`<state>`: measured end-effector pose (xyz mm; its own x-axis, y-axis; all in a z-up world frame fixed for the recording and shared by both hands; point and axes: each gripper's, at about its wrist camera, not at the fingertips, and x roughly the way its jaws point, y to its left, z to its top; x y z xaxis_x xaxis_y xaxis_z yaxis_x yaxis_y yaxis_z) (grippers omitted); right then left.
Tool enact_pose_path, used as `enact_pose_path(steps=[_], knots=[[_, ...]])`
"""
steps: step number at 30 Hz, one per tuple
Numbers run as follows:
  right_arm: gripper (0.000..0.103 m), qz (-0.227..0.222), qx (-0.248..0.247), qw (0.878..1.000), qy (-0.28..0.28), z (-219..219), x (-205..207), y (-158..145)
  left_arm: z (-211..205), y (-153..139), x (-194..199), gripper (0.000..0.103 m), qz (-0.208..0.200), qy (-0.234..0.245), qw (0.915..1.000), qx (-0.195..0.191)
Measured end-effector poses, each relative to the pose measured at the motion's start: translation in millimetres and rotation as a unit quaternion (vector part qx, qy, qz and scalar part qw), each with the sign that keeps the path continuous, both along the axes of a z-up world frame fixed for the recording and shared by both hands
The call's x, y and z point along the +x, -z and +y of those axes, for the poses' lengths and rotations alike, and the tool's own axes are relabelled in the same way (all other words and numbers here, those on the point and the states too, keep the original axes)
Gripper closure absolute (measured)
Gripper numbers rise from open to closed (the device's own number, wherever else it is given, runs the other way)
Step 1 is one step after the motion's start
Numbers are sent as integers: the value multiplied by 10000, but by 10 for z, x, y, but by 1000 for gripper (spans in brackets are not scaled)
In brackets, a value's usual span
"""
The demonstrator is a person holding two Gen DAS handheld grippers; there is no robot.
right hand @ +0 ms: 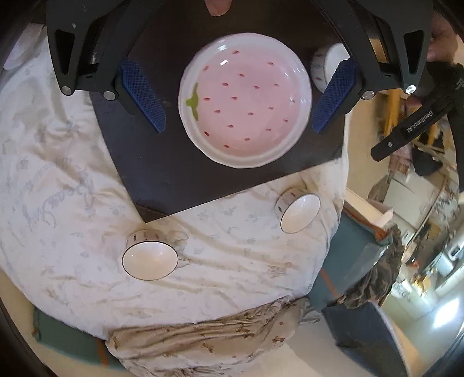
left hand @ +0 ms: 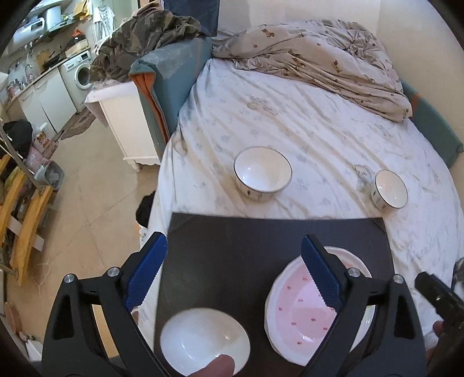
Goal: Organize plates and bowls
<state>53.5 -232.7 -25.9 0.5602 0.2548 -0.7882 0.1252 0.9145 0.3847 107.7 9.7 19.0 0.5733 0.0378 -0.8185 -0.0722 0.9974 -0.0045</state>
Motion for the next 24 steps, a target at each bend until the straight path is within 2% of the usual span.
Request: enact_pose_path(steps=[3,7,12,15,18,22,24], knots=[[0,-254,-7,9996,-109,48,111,-102,-3,-46,135,11,64,78,9999,76],[0,-246,-260,9986,-378,165,313,-150,66,-64,296,11,63,18,10000,-24],[0,-245,-582,9958,-661,326,596,-145,182,36,597,11,291,-183,9994,-17],[0,-291,-584,9951,-749,368,769,-103,234,109,814,11,454,-92,9989,-91],[0,-142,-511,9952,-818,402,1032,-17,315,185,1014,11,546,-157,9984,-39],[0,20,-488,9947,-903,467,1358,99,410,341,1282,11,778,-170,9965,-246],[0,119,-329,9941,-1027,522,1580,181,468,496,1451,11,1038,-153,9926,-613]])
